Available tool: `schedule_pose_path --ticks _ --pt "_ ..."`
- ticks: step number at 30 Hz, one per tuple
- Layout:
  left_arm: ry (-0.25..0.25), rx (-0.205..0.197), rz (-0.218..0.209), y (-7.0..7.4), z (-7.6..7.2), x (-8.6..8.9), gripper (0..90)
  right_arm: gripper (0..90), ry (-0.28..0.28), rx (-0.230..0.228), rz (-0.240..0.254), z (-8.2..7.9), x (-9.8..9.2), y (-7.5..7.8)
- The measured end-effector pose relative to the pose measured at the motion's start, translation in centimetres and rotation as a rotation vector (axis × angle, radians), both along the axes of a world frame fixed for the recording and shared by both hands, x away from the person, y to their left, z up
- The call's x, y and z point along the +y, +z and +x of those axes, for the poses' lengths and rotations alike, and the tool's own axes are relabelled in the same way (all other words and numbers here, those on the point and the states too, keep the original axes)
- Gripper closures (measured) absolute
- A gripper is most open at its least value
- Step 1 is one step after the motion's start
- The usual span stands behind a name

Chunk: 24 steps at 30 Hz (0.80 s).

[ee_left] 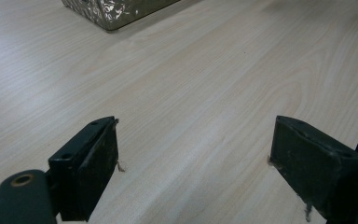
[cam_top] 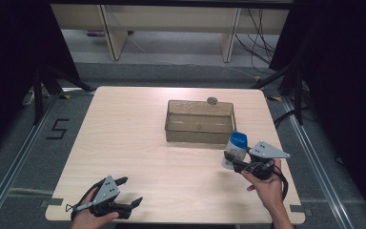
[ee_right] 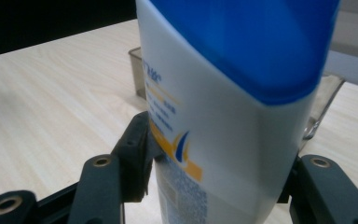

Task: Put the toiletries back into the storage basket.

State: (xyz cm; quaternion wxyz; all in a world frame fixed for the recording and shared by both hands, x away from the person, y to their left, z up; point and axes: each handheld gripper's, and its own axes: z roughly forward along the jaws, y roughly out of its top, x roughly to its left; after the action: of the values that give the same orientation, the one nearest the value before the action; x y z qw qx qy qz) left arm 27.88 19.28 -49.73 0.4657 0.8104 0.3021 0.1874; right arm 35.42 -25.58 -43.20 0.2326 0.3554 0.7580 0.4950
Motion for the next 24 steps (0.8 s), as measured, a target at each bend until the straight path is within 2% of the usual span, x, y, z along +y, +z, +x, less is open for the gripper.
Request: schedule_pose_path --ticks 1,2,3,4,5,6,7,8,9,10,11,12,15,17,20,22,24 --pt "0.0 0.0 0.001 0.0 0.0 0.0 14.6 47.9 0.0 0.0 0.0 0.0 0.0 0.0" --pt "-0.001 0.002 0.001 0.0 0.0 0.0 14.6 47.9 -0.011 -0.029 -0.003 0.3 0.1 0.1" --pt "-0.001 0.002 0.006 0.0 0.0 0.0 14.7 48.1 -0.008 0.001 0.019 0.5 0.4 0.5" --pt "-0.002 0.0 0.013 0.1 0.0 0.1 14.7 48.1 -0.008 0.001 0.019 0.5 0.4 0.5" --pt "-0.002 0.0 0.012 0.0 0.0 0.1 14.6 48.1 -0.012 -0.018 -0.006 0.7 0.3 0.7" --pt "0.0 0.0 0.0 0.0 0.0 0.0 14.6 48.3 -0.016 -0.031 -0.006 1.2 0.5 1.0" --pt "0.001 0.001 -0.001 0.0 0.0 0.0 14.6 48.3 -0.016 -0.031 -0.006 1.2 0.5 1.0" --pt "0.0 0.001 0.0 0.0 0.0 0.0 14.7 48.3 -0.018 -0.014 0.016 1.3 0.8 1.2" --pt "0.0 0.0 -0.001 0.0 0.0 0.0 14.6 48.4 -0.015 -0.027 0.002 1.6 0.7 1.4" --pt "0.0 0.001 -0.001 0.0 0.0 0.0 14.6 48.5 -0.024 -0.012 0.025 1.7 1.0 1.5" --pt "0.0 0.001 -0.001 0.0 0.0 0.0 14.7 48.6 -0.033 -0.009 0.015 1.9 1.0 1.8" --pt "0.0 0.001 -0.001 0.0 0.0 0.0 14.6 48.6 -0.023 -0.023 0.01 2.2 0.9 2.0" --pt "-0.003 0.0 -0.005 -0.1 0.0 0.0 14.6 48.9 -0.029 -0.027 0.017 3.1 1.2 2.8" --pt "-0.003 0.001 0.011 0.0 0.0 0.1 14.6 49.0 -0.046 -0.025 0.017 3.2 1.2 3.0" --pt "-0.002 0.0 -0.005 0.0 0.0 0.0 14.6 49.1 -0.048 -0.039 0.018 3.9 1.3 3.6" --pt "-0.006 0.0 0.002 0.0 0.0 0.0 14.7 49.3 -0.051 -0.039 0.025 4.2 1.4 3.9" --pt "-0.004 0.001 -0.007 -0.1 0.0 0.0 14.6 49.5 -0.058 -0.048 0.013 4.9 1.5 4.4"
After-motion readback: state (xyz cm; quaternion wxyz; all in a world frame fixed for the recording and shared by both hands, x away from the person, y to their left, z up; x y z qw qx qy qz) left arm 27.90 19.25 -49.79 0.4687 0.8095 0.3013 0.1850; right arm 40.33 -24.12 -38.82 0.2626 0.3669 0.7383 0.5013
